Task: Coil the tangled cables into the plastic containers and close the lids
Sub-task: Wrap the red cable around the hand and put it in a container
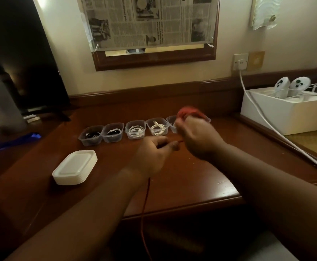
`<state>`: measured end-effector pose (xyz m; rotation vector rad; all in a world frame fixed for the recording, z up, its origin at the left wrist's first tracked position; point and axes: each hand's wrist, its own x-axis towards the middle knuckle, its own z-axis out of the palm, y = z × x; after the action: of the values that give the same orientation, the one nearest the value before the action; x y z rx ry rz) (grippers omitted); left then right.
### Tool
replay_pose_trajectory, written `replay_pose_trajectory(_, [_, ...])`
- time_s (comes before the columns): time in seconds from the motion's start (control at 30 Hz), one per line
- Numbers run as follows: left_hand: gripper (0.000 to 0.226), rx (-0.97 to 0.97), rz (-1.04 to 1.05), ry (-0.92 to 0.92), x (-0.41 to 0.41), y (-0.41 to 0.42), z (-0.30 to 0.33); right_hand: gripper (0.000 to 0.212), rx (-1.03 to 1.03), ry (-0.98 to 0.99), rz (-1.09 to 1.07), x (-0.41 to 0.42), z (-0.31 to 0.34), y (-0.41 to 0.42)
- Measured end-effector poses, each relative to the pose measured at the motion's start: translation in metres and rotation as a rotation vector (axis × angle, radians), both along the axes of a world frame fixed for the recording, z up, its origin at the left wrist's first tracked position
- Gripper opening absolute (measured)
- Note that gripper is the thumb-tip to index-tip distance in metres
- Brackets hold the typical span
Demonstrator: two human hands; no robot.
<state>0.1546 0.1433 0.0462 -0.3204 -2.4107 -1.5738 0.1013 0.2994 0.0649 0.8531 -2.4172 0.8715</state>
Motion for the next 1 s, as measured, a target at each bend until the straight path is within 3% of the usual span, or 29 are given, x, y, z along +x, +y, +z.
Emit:
replay_pose_trajectory(0.03, [0.014, -0.014, 0.025, 0.027, -0.004, -0.005, 0.003, 0.065, 0.151, -0.029, -0.018, 0.003, -0.009, 0.0])
replay_pose_trajectory(0.1, [0.014, 0.016, 0.05, 0.025, -0.009, -0.013, 0.006, 0.079, 0.095, -0.233, 0.039, 0.012, -0.021, -0.004])
replay_pose_trajectory(0.2, [0.019, 0.232, 0.001, -0.106, -0.013, -0.018, 0.001, 0.077, -0.417, -0.751, 0.268, 0.021, -0.022, -0.01])
replay_pose_trajectory(0.3, [0.02, 0.452, 0.023, -0.197, -0.015, -0.01, -0.014, 0.08, -0.945, -1.106, 0.558, 0.028, -0.008, -0.009])
replay_pose_trajectory(0.37, [0.018, 0.459, -0.003, -0.22, -0.01, 0.001, -0.025, 0.08, -1.256, -1.152, 0.703, 0.028, 0.002, -0.01])
replay_pose_trajectory(0.43, [0.019, 0.379, -0.073, -0.227, -0.001, 0.009, -0.031, 0.077, -1.392, -1.011, 0.698, 0.022, 0.008, -0.011])
replay_pose_trajectory(0.5, [0.02, 0.165, -0.092, -0.196, 0.004, 0.01, -0.03, 0.07, -1.211, -0.724, 0.512, 0.011, 0.007, -0.008])
replay_pose_trajectory(0.53, [0.019, 0.052, -0.083, -0.154, 0.004, 0.008, -0.028, 0.065, -0.972, -0.514, 0.352, 0.008, 0.003, -0.005])
replay_pose_trajectory(0.6, [0.014, -0.096, -0.04, -0.044, 0.0, 0.003, -0.017, 0.055, -0.303, -0.119, 0.03, 0.007, -0.005, -0.001])
replay_pose_trajectory(0.67, [0.011, -0.104, 0.021, 0.026, -0.007, -0.009, -0.004, 0.057, 0.089, -0.083, -0.046, 0.009, -0.013, 0.0])
replay_pose_trajectory(0.7, [0.012, -0.071, 0.036, 0.039, -0.011, -0.015, 0.0, 0.066, 0.105, -0.225, -0.002, 0.012, -0.015, -0.002])
replay_pose_trajectory(0.77, [0.019, 0.089, 0.009, 0.004, -0.013, -0.022, 0.005, 0.078, -0.185, -0.749, 0.257, 0.019, -0.012, -0.005])
replay_pose_trajectory(0.83, [0.02, 0.353, -0.048, -0.082, -0.013, -0.021, 0.004, 0.081, -0.618, -1.108, 0.583, 0.02, -0.006, -0.004])
replay_pose_trajectory(0.9, [0.02, 0.549, -0.069, -0.14, -0.011, -0.012, -0.001, 0.084, -0.995, -1.215, 0.844, 0.02, 0.004, -0.003])
replay_pose_trajectory(1.0, [0.02, 0.475, -0.054, -0.151, -0.002, 0.0, -0.01, 0.084, -1.415, -1.132, 1.035, 0.02, 0.019, -0.003])
